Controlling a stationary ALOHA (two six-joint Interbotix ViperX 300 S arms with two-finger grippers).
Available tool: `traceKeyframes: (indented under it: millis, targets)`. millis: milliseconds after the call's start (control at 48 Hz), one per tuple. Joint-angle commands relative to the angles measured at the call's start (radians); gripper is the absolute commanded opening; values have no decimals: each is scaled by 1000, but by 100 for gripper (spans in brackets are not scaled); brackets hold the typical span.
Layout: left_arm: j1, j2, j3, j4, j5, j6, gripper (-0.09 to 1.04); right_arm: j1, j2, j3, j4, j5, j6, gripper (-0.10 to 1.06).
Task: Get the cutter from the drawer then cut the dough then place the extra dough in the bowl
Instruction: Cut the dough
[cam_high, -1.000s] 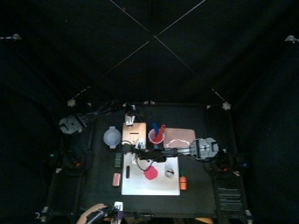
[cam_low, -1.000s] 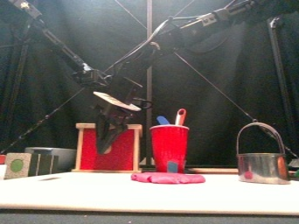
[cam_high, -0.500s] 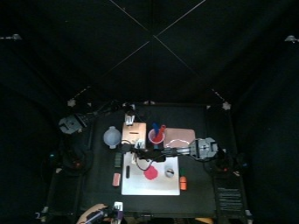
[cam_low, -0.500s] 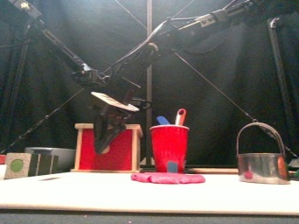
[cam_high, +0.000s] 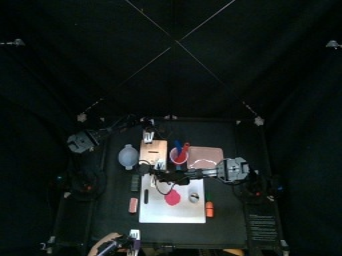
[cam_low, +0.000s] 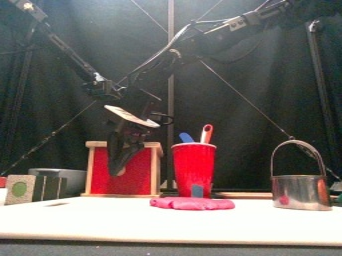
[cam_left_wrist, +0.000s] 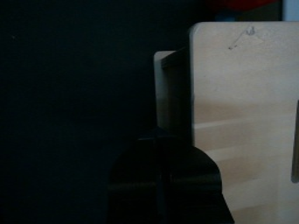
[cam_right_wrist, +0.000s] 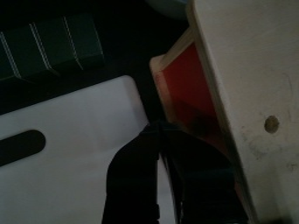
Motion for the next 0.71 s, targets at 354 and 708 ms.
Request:
traceKeyframes:
  millis: [354,708]
  targets:
    - [2,-130,-20,-100,-115,3,29,87,-221,54,44,-204,9,16]
    - [-6,-250,81,-301,-241,110,29,126,-433,236,48,-206,15,16]
